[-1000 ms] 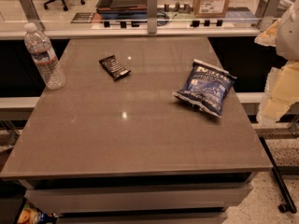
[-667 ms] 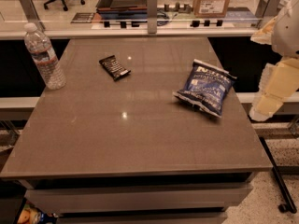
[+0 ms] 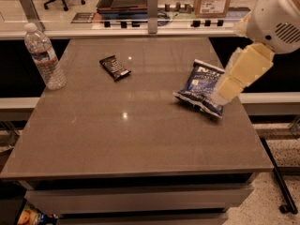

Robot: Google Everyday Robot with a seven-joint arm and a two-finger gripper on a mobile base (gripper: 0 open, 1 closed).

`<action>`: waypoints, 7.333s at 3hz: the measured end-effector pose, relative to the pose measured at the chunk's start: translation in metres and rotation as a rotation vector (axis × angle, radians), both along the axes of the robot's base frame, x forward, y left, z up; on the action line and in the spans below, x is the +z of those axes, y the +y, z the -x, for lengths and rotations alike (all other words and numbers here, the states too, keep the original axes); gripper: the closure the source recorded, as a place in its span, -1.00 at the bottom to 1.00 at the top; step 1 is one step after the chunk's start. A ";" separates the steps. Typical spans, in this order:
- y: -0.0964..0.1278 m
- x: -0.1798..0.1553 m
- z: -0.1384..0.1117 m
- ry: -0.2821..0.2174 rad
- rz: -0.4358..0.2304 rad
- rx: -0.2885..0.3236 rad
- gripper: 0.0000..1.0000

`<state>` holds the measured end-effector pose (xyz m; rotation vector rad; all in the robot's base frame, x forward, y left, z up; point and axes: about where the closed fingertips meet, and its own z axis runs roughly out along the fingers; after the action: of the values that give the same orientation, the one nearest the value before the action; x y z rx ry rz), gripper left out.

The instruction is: Pick rxbar chocolate

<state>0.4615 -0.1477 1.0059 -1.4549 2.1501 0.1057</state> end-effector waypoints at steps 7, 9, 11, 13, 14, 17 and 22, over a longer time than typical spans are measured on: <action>0.144 -0.024 -0.077 -0.089 -0.394 -0.313 -1.00; 0.209 -0.051 -0.101 -0.074 -0.538 -0.386 -1.00; 0.255 -0.104 -0.136 -0.036 -0.652 -0.407 -1.00; 0.282 -0.152 -0.174 -0.022 -0.669 -0.388 -1.00; 0.283 -0.154 -0.176 -0.029 -0.679 -0.400 -1.00; 0.247 -0.167 -0.223 -0.157 -0.703 -0.434 -1.00; 0.245 -0.191 -0.251 -0.174 -0.658 -0.429 0.28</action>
Offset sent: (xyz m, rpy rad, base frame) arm 0.0557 0.0865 -0.0244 0.4787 -0.0873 -0.2900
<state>0.7129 0.0969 0.8152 -0.5992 1.9645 0.4596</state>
